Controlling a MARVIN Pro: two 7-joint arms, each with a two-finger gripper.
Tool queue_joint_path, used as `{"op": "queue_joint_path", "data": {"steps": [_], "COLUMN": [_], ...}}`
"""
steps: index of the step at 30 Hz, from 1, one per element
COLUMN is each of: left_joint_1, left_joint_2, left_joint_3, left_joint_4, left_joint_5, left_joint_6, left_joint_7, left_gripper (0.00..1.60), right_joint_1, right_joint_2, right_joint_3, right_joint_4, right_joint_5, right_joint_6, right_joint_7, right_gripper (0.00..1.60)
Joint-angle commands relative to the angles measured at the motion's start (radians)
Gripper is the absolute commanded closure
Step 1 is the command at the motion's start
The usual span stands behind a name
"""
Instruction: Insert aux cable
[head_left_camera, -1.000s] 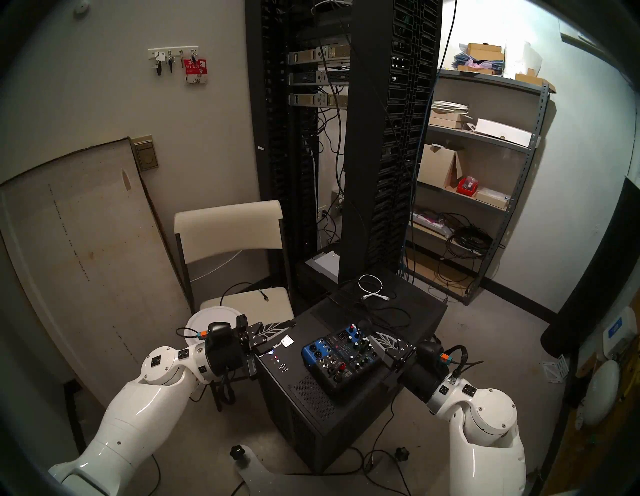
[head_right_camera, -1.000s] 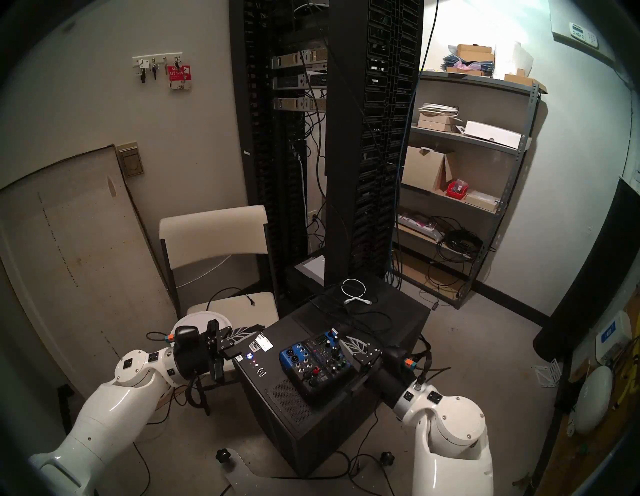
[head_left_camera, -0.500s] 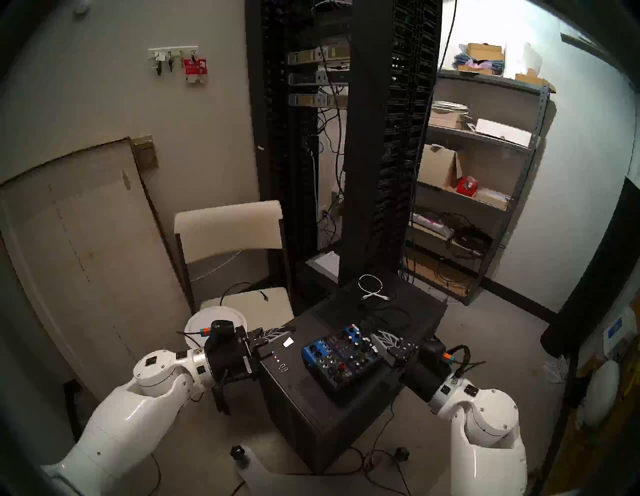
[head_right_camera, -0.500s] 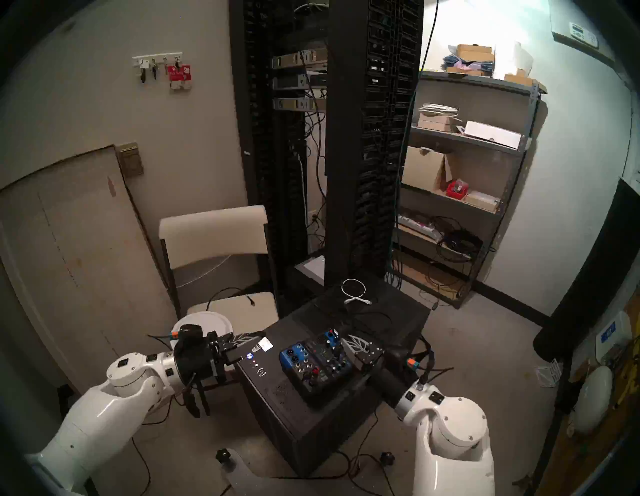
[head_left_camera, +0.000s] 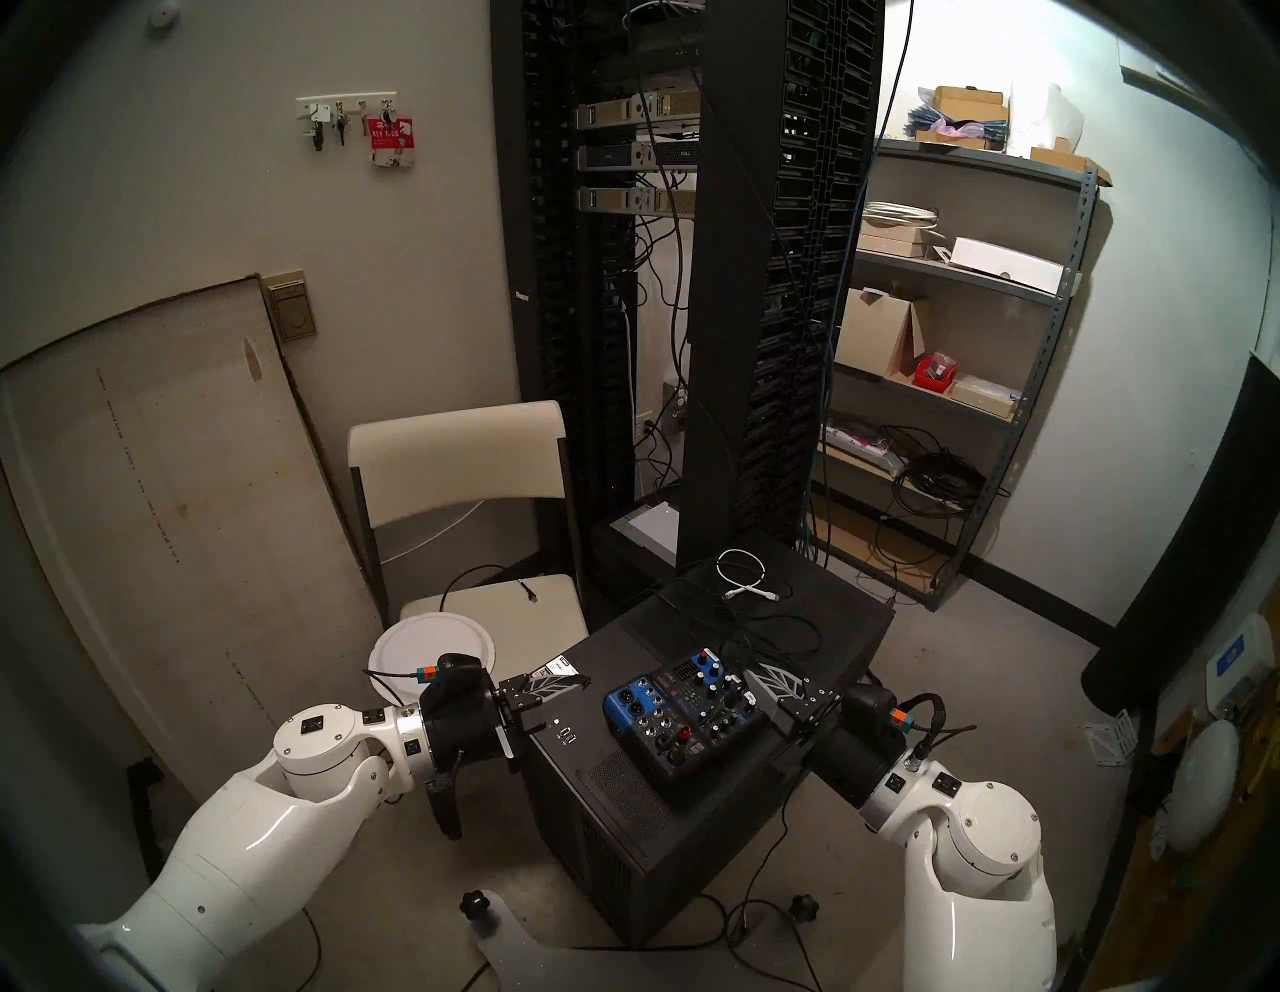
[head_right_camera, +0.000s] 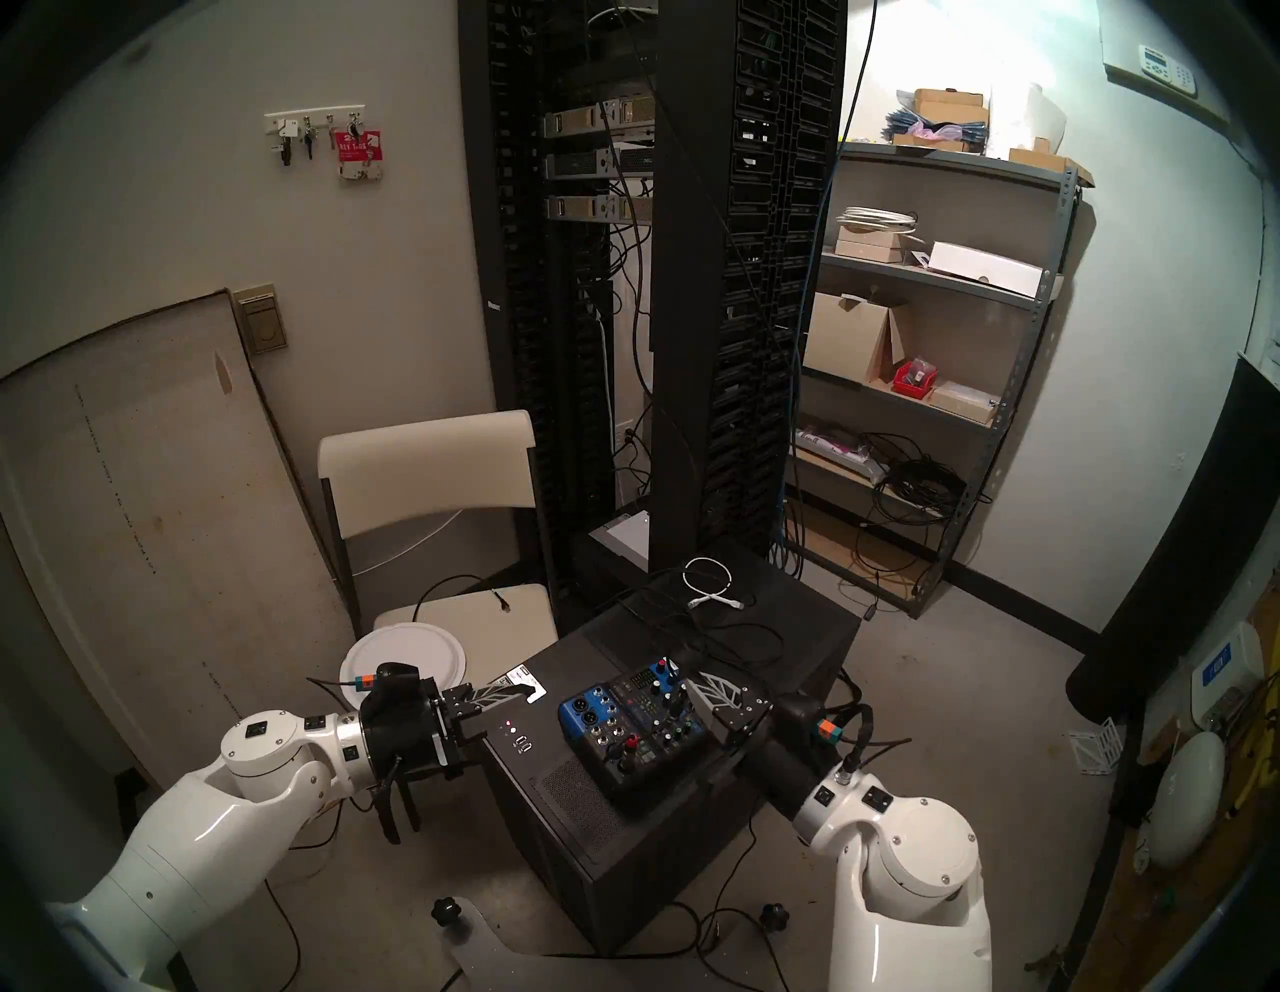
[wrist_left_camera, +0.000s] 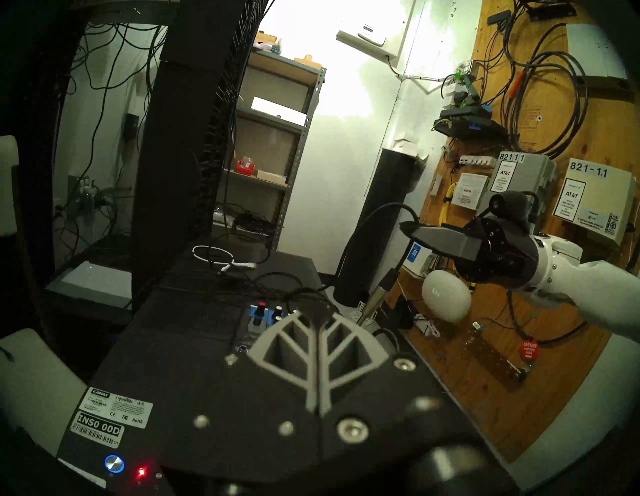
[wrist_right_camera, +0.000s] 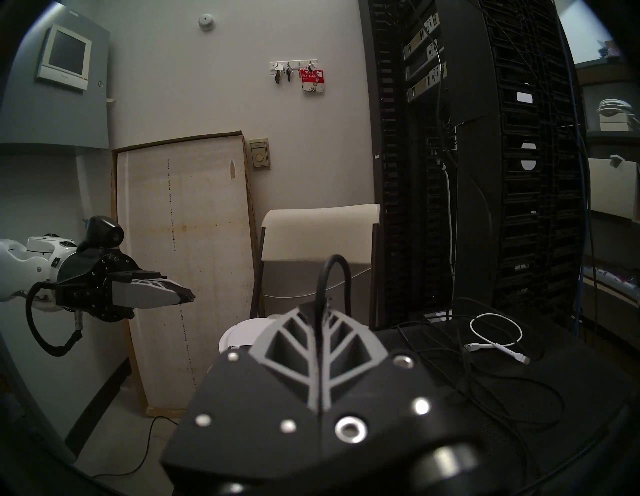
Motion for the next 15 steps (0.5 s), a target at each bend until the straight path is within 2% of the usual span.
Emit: {"op": "queue_joint_path", "data": {"steps": [1,15], "left_joint_1": [-0.042,-0.115], "left_joint_2": [-0.011,-0.043], "left_joint_3": [0.008,0.051], "left_joint_4": [0.015,0.095], "left_joint_5": [0.019,0.061], "left_joint_6": [-0.027,-0.014], "left_joint_7": [-0.014,-0.028], "left_gripper": [1.60,1.60], "right_joint_1": [0.002,0.003], "right_joint_2": [-0.003,-0.004], "right_joint_3": [0.000,0.003], "right_joint_4": [-0.027,-0.028], "right_joint_5": [0.013,0.013], "right_joint_6": [-0.003,-0.002], "right_joint_7": [0.000,0.006], "right_gripper": [1.60,1.60]}}
